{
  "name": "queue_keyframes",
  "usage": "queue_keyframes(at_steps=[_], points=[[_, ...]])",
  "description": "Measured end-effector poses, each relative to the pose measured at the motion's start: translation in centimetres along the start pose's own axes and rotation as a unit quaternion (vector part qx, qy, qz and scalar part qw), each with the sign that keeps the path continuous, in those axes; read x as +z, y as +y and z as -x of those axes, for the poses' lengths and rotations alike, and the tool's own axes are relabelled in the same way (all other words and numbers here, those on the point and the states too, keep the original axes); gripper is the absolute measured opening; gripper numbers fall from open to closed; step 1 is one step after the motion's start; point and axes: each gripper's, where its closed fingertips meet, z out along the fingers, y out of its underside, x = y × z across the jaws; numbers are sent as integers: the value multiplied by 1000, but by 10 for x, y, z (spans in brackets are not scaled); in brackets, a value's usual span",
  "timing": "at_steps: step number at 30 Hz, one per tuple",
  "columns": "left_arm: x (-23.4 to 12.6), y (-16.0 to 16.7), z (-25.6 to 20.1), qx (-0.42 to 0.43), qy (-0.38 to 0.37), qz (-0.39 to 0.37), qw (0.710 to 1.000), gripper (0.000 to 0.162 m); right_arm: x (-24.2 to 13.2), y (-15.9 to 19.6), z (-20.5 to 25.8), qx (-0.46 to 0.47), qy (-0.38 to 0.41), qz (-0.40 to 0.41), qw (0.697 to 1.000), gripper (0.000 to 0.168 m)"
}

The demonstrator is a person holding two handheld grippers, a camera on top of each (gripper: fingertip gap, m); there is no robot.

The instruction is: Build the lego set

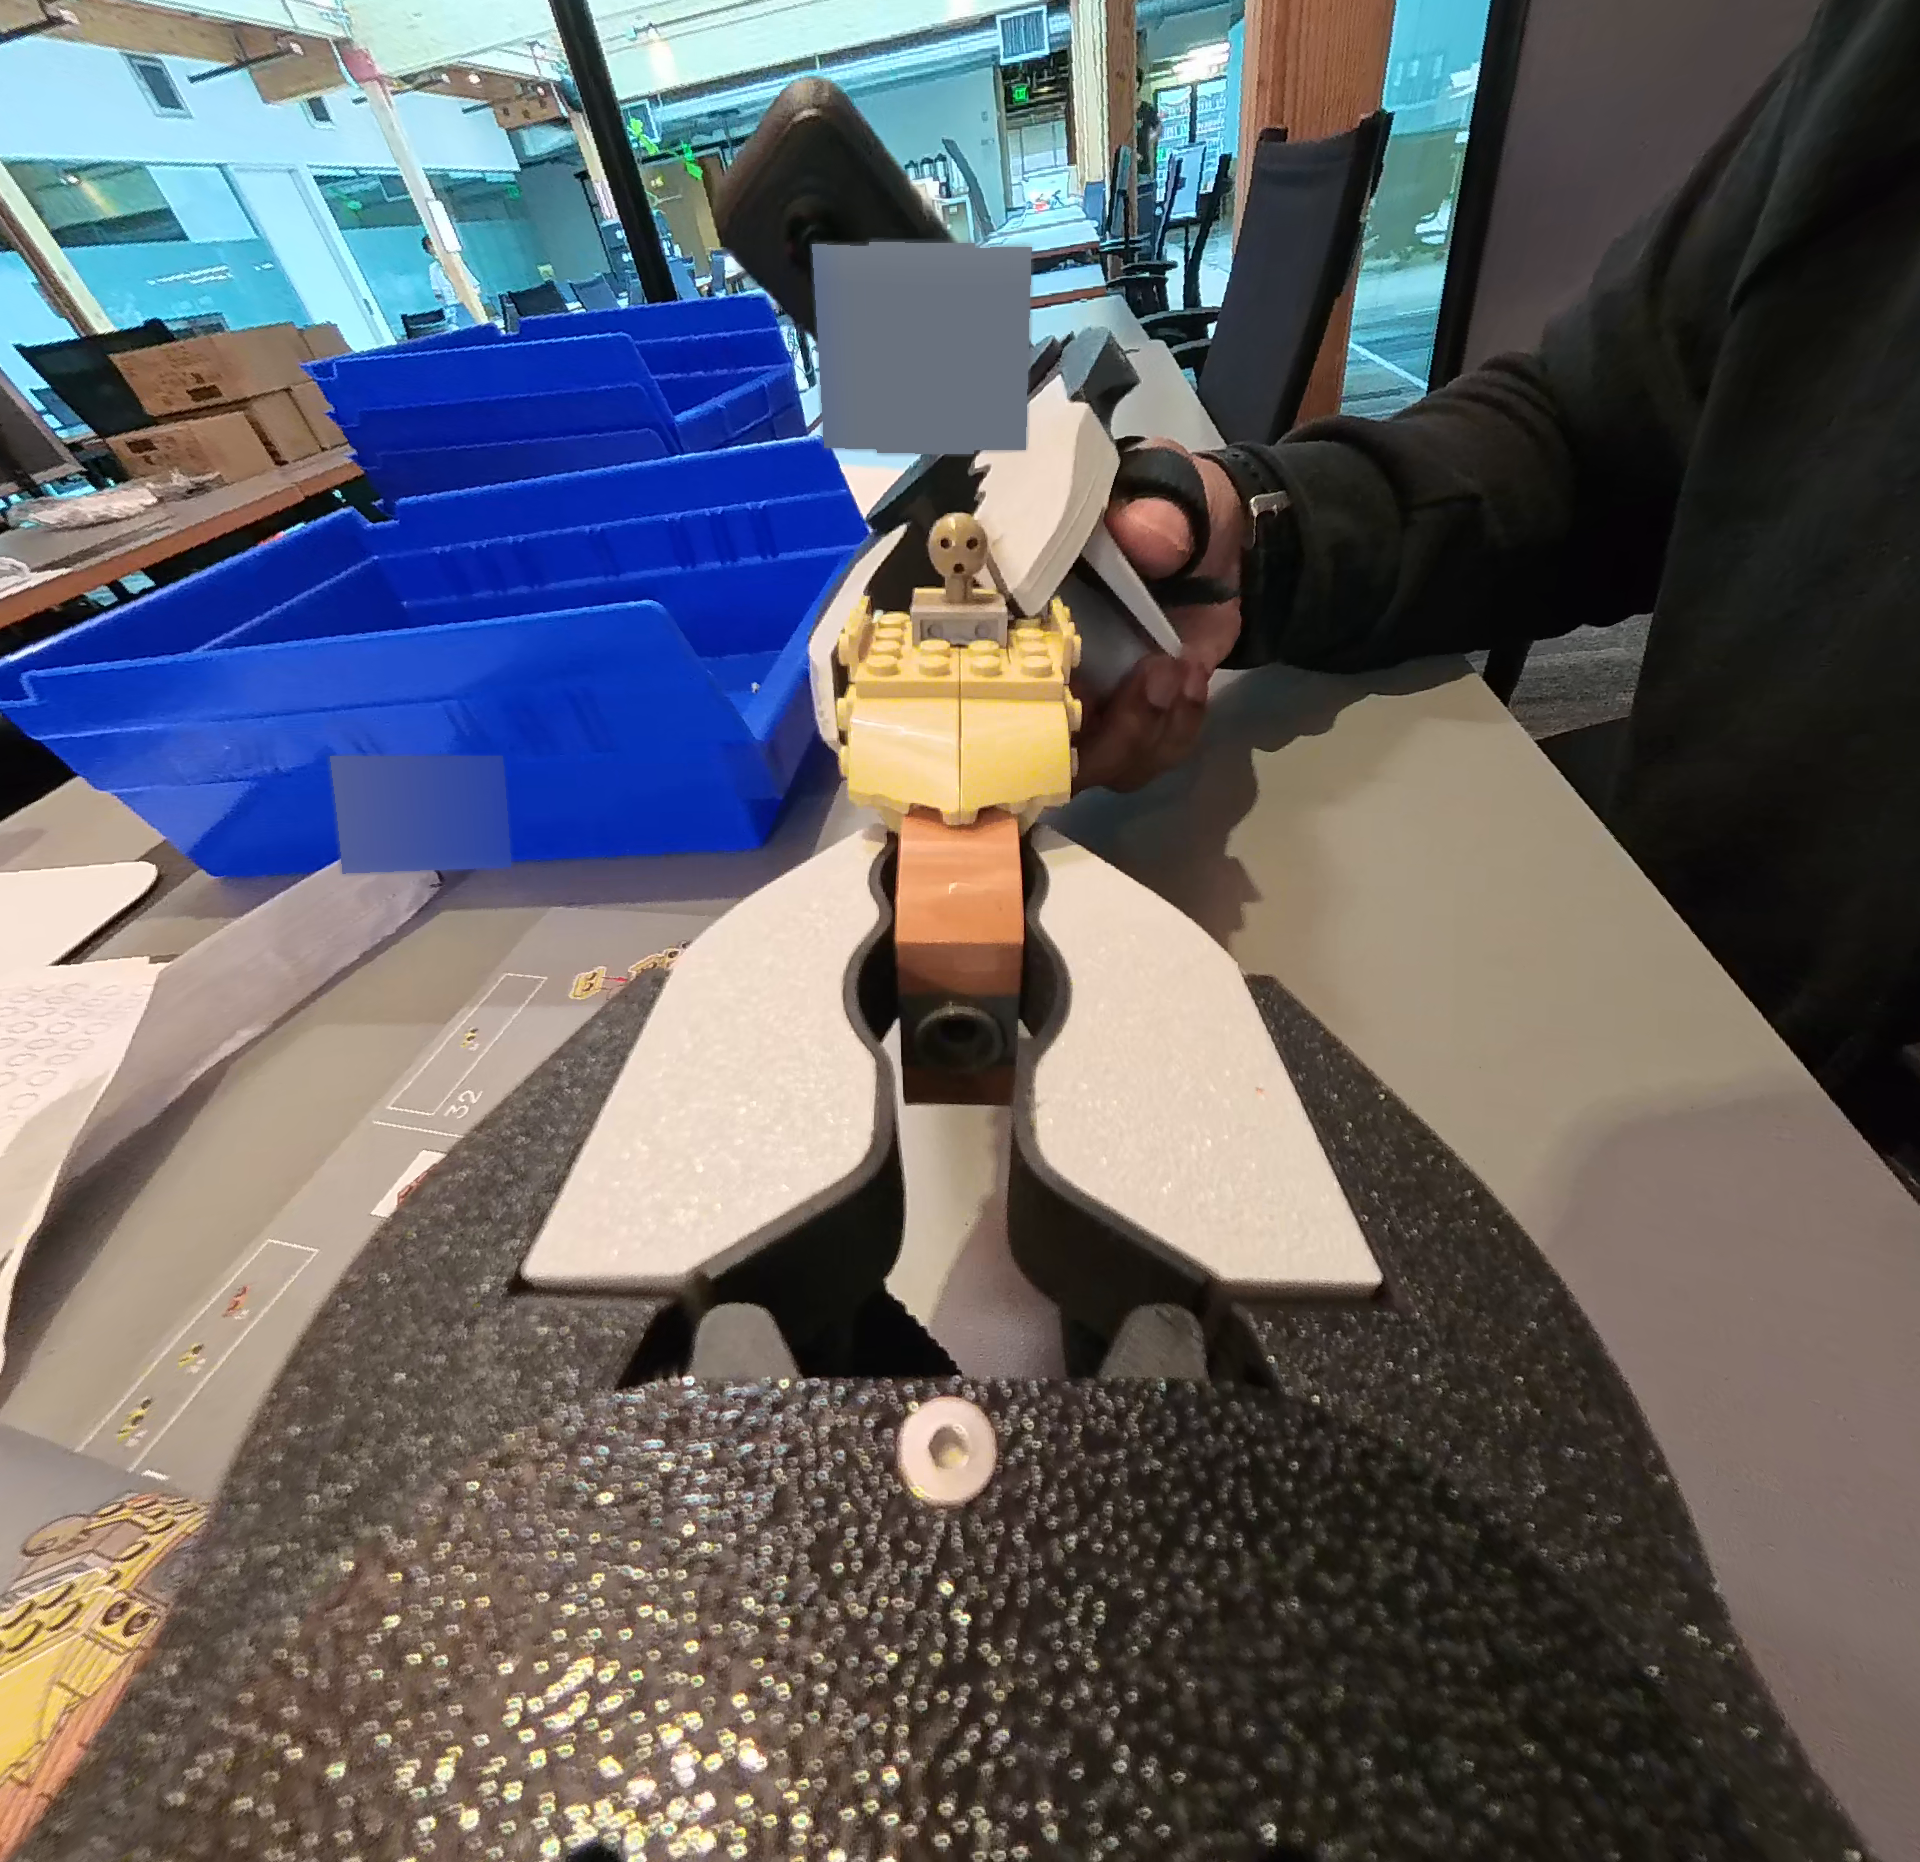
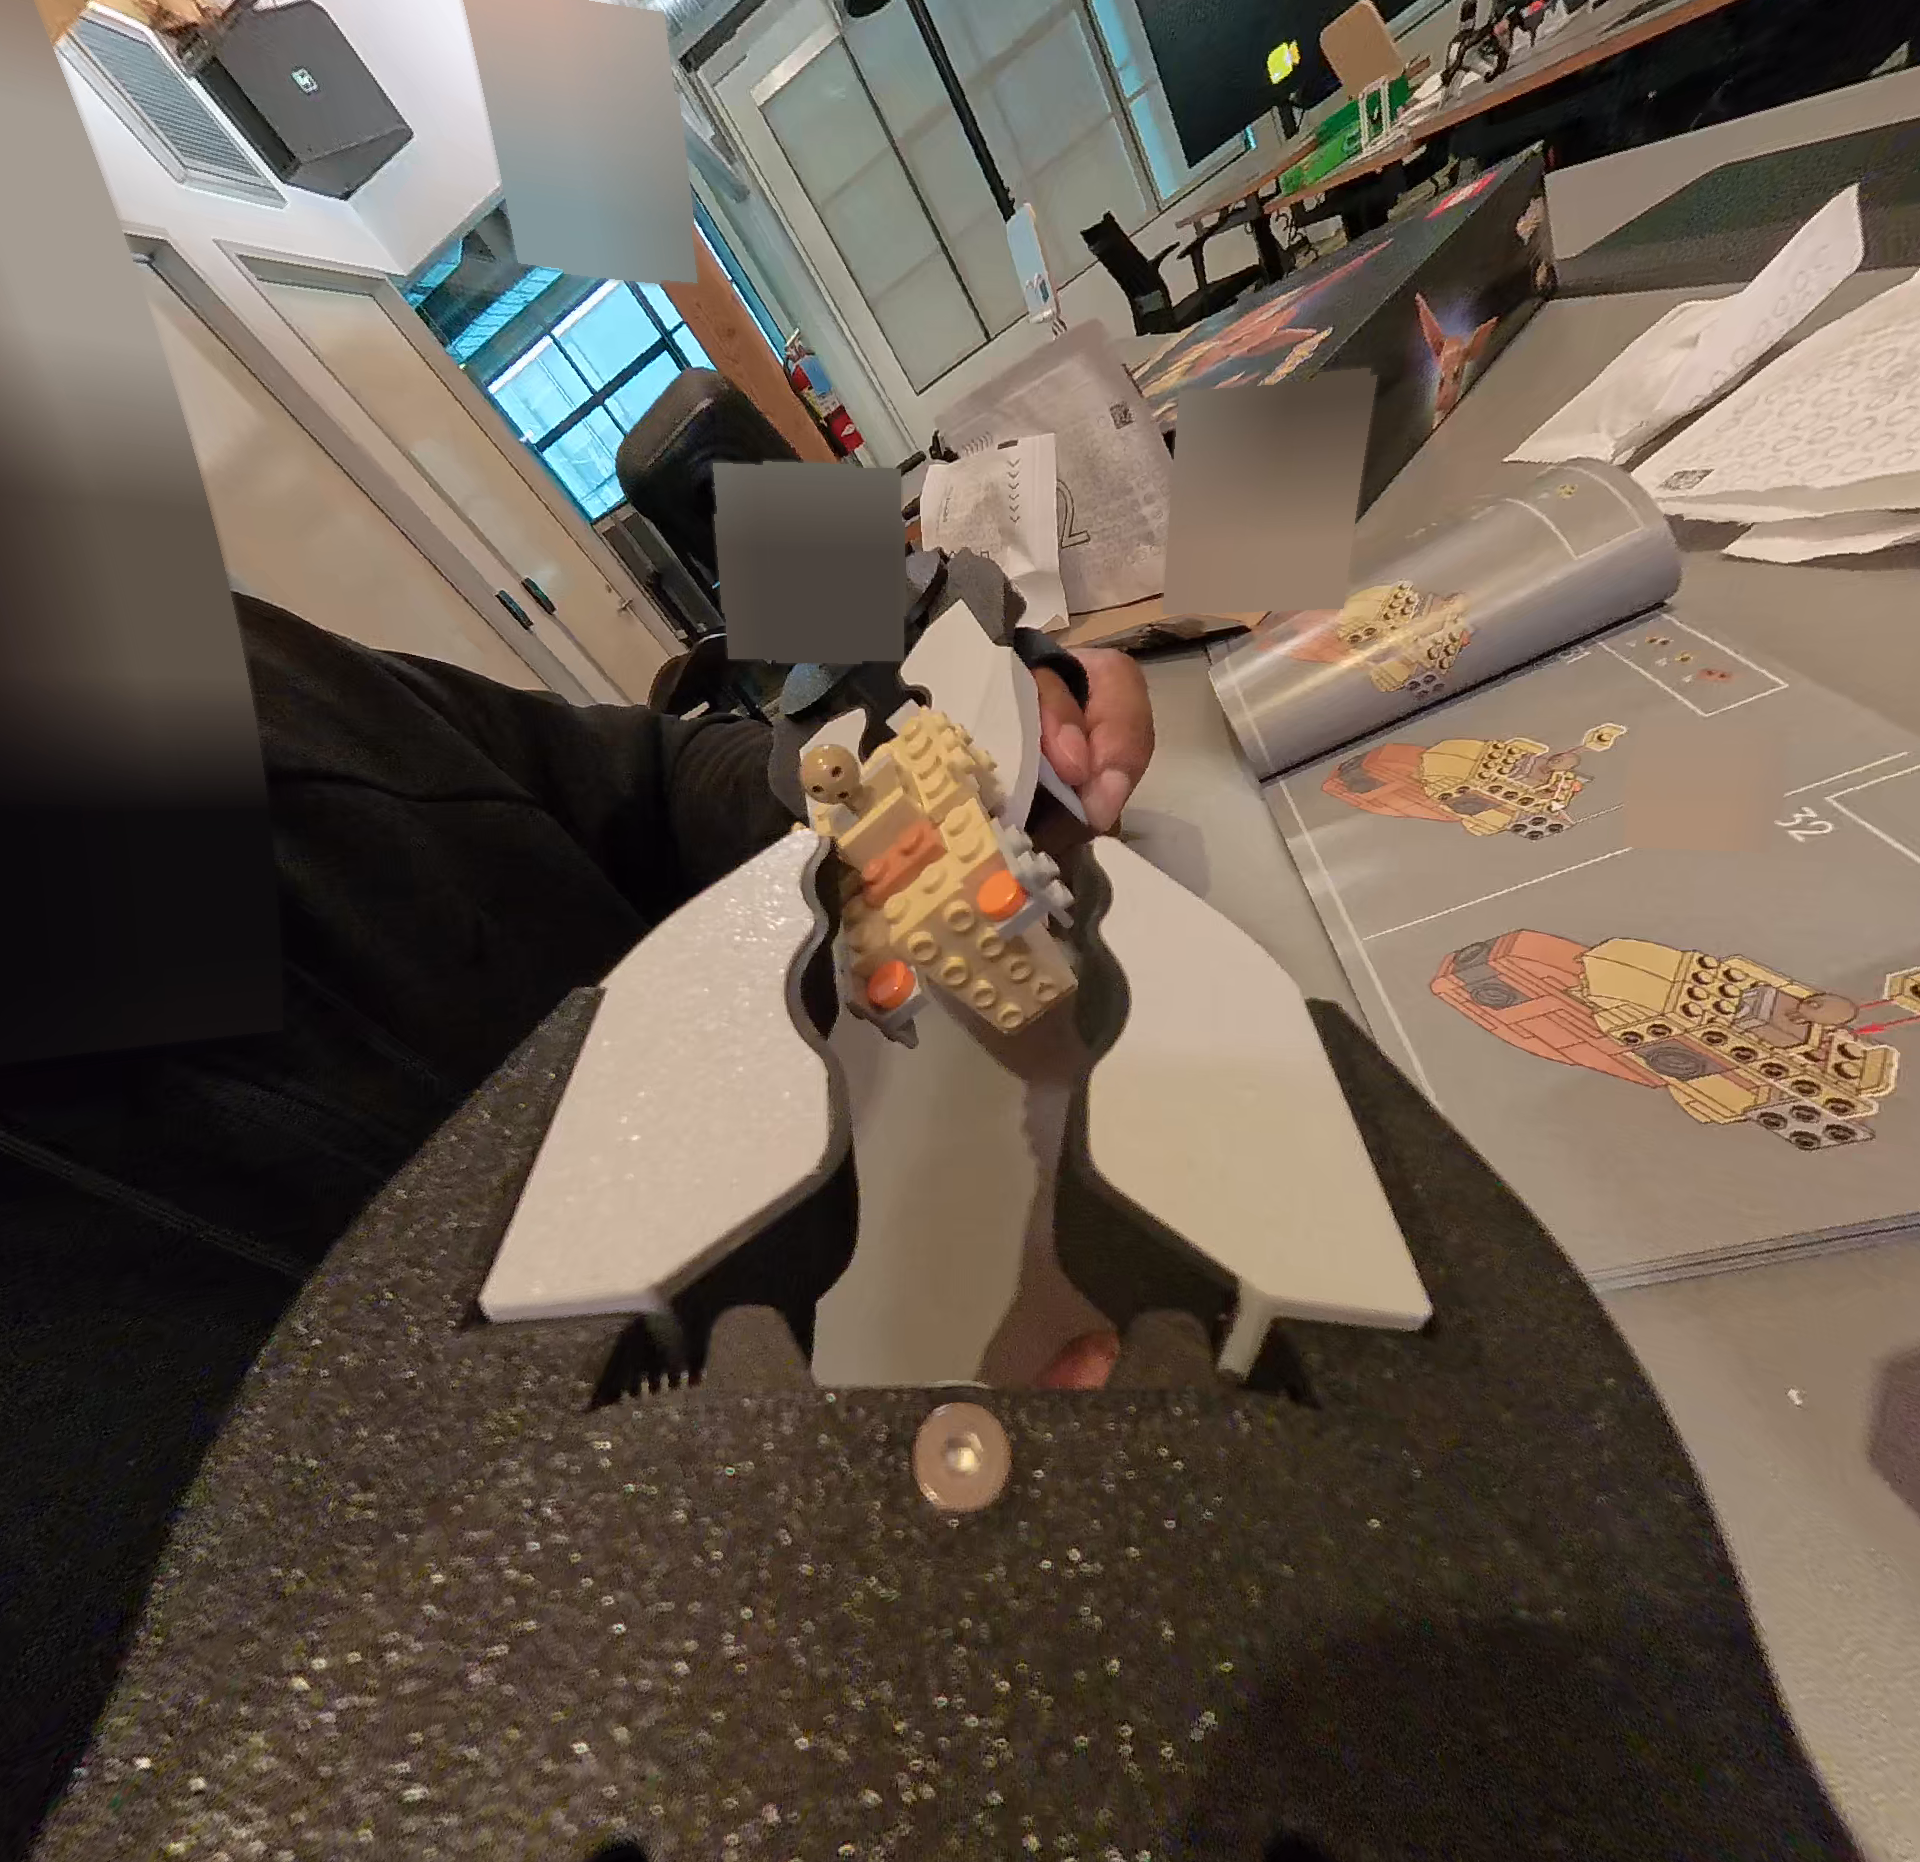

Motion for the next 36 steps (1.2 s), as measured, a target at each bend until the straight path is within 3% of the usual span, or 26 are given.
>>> queue_keyframes(at_steps=[28, 32, 36], points=[[2, -2, 1, -14, 0, -2, 1000, 18, -1, -7, 1, -32, 4, -36, 999, 43], [1, 1, 8, -58, -6, 10, 998, 18, -14, -25, 0, -28, -2, -82, 996, 56], [-2, 1, 19, -206, 3, -5, 979, 18, -18, -30, -5, -56, 32, -87, 994, 55]])
